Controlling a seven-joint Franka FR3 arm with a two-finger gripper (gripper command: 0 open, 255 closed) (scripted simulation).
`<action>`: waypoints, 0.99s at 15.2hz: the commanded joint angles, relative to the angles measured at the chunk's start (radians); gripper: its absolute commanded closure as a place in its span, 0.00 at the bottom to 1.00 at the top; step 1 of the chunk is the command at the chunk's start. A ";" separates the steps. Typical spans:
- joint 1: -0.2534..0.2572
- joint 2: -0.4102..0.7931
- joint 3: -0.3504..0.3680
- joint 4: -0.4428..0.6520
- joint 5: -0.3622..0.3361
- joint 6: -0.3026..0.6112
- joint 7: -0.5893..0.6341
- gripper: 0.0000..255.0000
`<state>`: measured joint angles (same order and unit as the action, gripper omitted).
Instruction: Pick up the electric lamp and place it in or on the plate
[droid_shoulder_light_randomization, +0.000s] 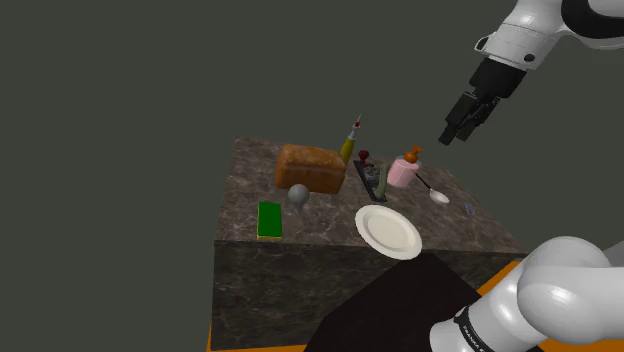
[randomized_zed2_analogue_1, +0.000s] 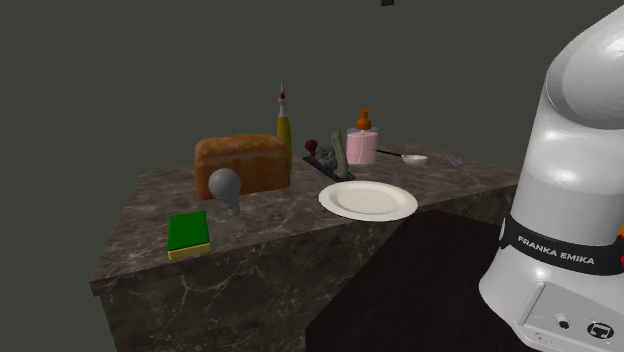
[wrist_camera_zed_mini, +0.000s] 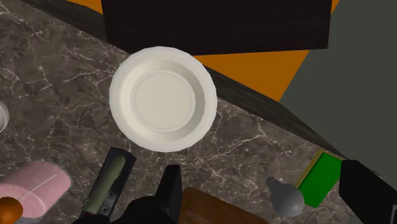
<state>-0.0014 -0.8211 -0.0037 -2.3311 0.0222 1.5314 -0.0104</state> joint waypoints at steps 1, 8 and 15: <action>0.000 0.000 0.000 0.000 0.000 0.000 0.000 0.00; 0.022 0.136 0.024 -0.101 0.040 0.254 0.011 0.00; 0.048 0.337 0.050 -0.130 0.079 0.504 0.014 0.00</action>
<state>0.0400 -0.5226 0.0376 -2.4654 0.0935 1.9951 -0.0021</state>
